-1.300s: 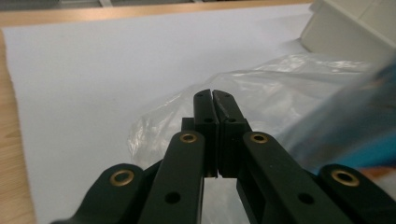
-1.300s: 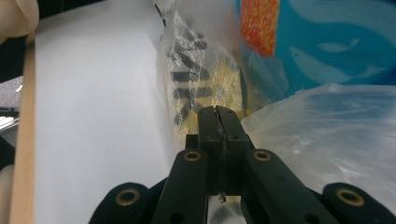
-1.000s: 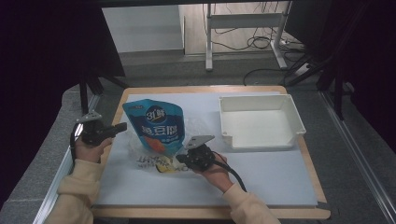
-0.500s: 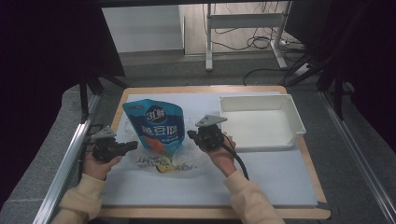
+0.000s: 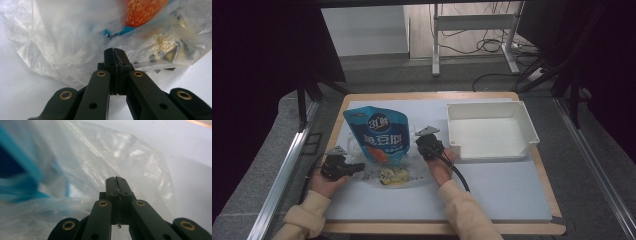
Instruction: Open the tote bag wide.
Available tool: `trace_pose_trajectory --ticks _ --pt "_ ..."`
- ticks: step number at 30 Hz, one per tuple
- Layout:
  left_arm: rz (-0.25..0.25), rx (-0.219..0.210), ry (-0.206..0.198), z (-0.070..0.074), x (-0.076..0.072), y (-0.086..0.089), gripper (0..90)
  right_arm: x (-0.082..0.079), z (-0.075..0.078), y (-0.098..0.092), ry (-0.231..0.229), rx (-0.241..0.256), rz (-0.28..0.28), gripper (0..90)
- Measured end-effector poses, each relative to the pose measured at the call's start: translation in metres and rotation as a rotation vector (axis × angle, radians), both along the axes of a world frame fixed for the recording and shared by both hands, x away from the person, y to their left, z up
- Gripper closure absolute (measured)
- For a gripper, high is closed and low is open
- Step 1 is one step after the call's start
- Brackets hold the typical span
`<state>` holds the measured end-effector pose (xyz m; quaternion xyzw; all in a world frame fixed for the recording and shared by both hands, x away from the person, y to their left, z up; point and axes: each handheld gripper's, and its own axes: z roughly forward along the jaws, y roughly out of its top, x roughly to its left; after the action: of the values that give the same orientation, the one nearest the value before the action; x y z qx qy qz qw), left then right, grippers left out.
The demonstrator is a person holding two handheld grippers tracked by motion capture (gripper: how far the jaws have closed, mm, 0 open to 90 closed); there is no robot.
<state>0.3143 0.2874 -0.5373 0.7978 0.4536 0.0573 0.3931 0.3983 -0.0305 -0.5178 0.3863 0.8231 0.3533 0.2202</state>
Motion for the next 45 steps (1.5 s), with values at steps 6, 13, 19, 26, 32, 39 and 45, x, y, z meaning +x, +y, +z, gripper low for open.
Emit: trace_pose_trajectory --ticks 6,13,19,26,32,39,45 --pt "-0.010 0.016 0.021 -0.005 -0.003 -0.001 89.9 0.008 -0.016 -0.001 0.020 -0.028 -0.041 88.9" --pt "-0.004 0.024 0.033 -0.008 -0.002 -0.004 90.0 0.009 -0.018 -0.002 0.018 -0.034 -0.038 88.9" --pt "0.013 -0.032 -0.027 0.008 -0.010 -0.001 89.8 0.004 -0.005 -0.007 -0.007 0.025 -0.003 88.9" --pt "0.035 -0.063 -0.166 0.041 -0.031 0.001 89.6 -0.019 0.033 -0.024 -0.086 0.129 0.090 88.8" --pt "0.057 -0.073 -0.202 0.050 -0.045 -0.001 88.1 -0.040 0.046 -0.053 -0.077 0.215 0.167 88.2" --pt "0.102 -0.084 -0.188 0.046 -0.059 0.000 87.5 -0.054 0.048 -0.078 -0.038 0.252 0.224 87.3" --pt "0.117 -0.062 -0.168 0.036 -0.070 -0.002 87.1 -0.064 0.045 -0.083 -0.025 0.235 0.283 86.3"
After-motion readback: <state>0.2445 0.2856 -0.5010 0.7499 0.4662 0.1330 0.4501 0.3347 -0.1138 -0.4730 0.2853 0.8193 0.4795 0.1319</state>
